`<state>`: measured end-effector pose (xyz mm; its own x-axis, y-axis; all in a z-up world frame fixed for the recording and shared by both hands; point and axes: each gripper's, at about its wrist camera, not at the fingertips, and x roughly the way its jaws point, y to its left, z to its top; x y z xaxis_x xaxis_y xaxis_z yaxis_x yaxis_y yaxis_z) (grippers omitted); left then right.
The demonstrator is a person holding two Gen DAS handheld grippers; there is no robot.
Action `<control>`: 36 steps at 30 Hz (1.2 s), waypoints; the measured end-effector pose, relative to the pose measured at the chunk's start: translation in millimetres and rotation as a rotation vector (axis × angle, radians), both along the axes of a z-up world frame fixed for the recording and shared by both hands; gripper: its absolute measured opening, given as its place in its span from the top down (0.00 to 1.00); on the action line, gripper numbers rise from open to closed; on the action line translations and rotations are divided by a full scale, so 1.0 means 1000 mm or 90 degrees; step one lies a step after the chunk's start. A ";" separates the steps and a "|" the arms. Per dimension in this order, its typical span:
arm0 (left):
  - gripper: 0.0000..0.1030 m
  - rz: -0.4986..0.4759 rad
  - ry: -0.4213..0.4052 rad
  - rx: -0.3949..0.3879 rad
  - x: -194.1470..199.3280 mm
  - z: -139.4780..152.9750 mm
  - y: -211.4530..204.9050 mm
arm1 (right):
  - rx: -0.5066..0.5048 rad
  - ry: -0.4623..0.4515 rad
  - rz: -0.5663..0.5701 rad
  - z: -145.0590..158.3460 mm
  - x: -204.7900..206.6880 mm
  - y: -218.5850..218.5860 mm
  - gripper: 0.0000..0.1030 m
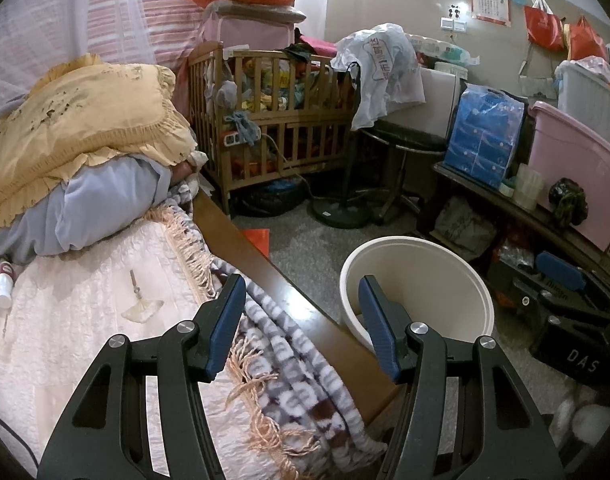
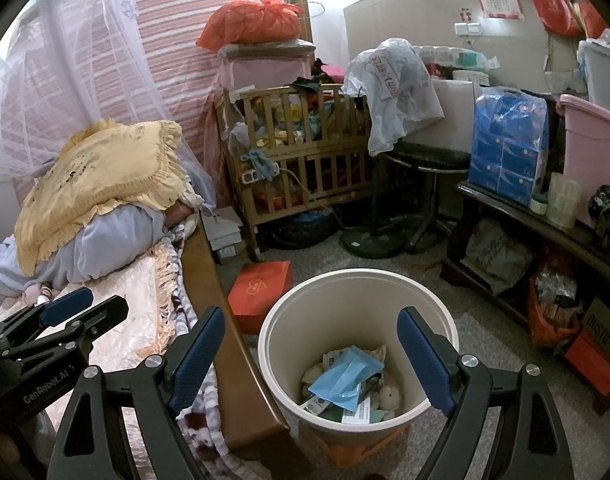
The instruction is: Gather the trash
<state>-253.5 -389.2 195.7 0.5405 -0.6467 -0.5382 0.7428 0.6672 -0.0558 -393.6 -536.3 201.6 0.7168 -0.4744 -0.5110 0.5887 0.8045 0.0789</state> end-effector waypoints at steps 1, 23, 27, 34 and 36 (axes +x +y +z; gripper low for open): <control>0.44 0.000 0.000 0.000 0.000 -0.001 0.001 | 0.001 0.001 0.000 -0.001 -0.001 0.001 0.16; 0.44 0.001 0.002 0.002 -0.001 0.000 -0.002 | 0.002 0.004 0.003 -0.001 0.001 -0.003 0.16; 0.44 -0.005 0.000 0.006 -0.004 -0.008 0.001 | 0.005 0.006 0.004 -0.002 0.001 -0.004 0.16; 0.44 -0.013 -0.008 0.007 -0.008 -0.013 0.005 | 0.003 0.009 0.008 -0.004 0.002 -0.001 0.15; 0.44 -0.013 -0.003 0.008 -0.006 -0.012 0.005 | 0.003 0.010 0.011 -0.005 0.004 -0.001 0.15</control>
